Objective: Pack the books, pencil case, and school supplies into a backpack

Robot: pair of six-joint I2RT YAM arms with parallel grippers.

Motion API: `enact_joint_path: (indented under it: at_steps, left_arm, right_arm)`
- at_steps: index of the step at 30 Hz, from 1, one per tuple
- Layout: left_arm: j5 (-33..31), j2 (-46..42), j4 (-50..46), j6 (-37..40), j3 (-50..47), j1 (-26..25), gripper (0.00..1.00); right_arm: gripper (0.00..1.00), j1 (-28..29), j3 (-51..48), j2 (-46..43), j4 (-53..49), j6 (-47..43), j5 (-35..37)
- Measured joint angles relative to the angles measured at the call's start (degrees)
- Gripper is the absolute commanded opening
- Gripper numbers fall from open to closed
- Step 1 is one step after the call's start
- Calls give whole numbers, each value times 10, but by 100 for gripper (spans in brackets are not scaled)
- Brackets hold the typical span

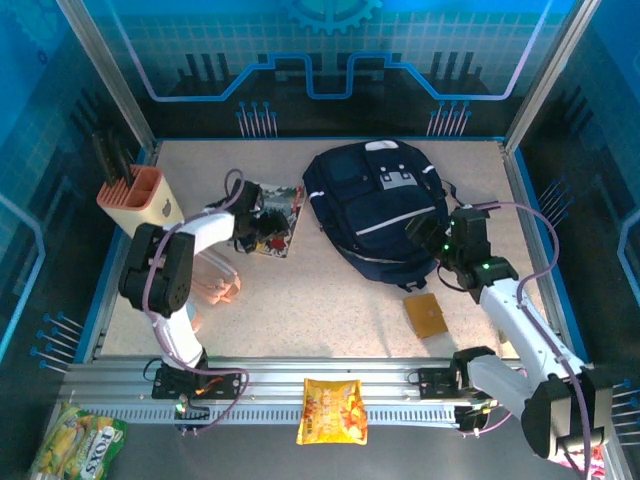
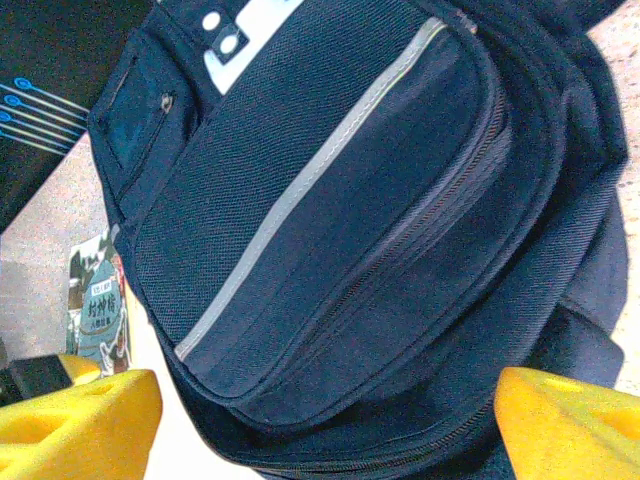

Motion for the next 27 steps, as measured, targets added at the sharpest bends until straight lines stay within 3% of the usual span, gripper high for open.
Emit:
enact_joint_path:
  at_steps: [7, 12, 16, 22, 27]
  left_arm:
    - [11, -87, 61, -115, -117, -113, 83]
    - [26, -94, 56, -137, -118, -136, 86]
    - [30, -99, 9, -120, -95, -123, 88]
    - [27, -152, -38, -47, -66, -38, 99]
    - [6, -189, -70, 32, -51, 8, 99]
  right_arm:
    - [87, 45, 28, 32, 17, 0, 13]
    - [86, 92, 53, 68, 24, -5, 25]
    - [86, 142, 73, 94, 28, -13, 39]
    - [87, 236, 132, 174, 32, -39, 56]
    - [87, 299, 198, 272, 34, -59, 50]
